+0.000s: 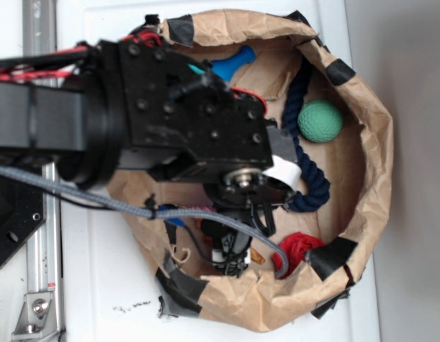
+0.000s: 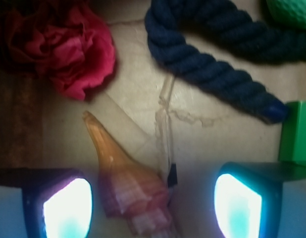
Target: Grab the shell.
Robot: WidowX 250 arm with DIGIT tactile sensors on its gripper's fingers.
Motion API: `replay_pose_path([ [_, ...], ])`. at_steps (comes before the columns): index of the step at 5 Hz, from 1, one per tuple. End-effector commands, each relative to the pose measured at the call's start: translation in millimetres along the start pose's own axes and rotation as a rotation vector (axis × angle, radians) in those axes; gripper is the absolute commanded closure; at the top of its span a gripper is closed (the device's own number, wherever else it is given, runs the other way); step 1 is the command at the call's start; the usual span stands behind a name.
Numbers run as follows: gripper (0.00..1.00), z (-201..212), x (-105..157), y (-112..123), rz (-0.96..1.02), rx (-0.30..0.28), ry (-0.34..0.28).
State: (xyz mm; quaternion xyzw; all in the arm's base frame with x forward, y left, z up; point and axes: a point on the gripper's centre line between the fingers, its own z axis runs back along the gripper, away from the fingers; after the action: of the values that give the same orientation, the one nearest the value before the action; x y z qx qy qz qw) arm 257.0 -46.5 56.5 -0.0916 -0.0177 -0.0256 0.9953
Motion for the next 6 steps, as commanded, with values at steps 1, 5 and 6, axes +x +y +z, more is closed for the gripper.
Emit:
replay_pose_path([
  [1, 0.00, -15.1, -10.3, -19.8, -0.161, 0.000, 0.016],
  [5, 0.00, -26.0, -39.9, -11.8, -0.176, 0.131, 0.021],
  [6, 0.00, -20.3, -39.5, -12.6, -0.196, 0.120, 0.014],
])
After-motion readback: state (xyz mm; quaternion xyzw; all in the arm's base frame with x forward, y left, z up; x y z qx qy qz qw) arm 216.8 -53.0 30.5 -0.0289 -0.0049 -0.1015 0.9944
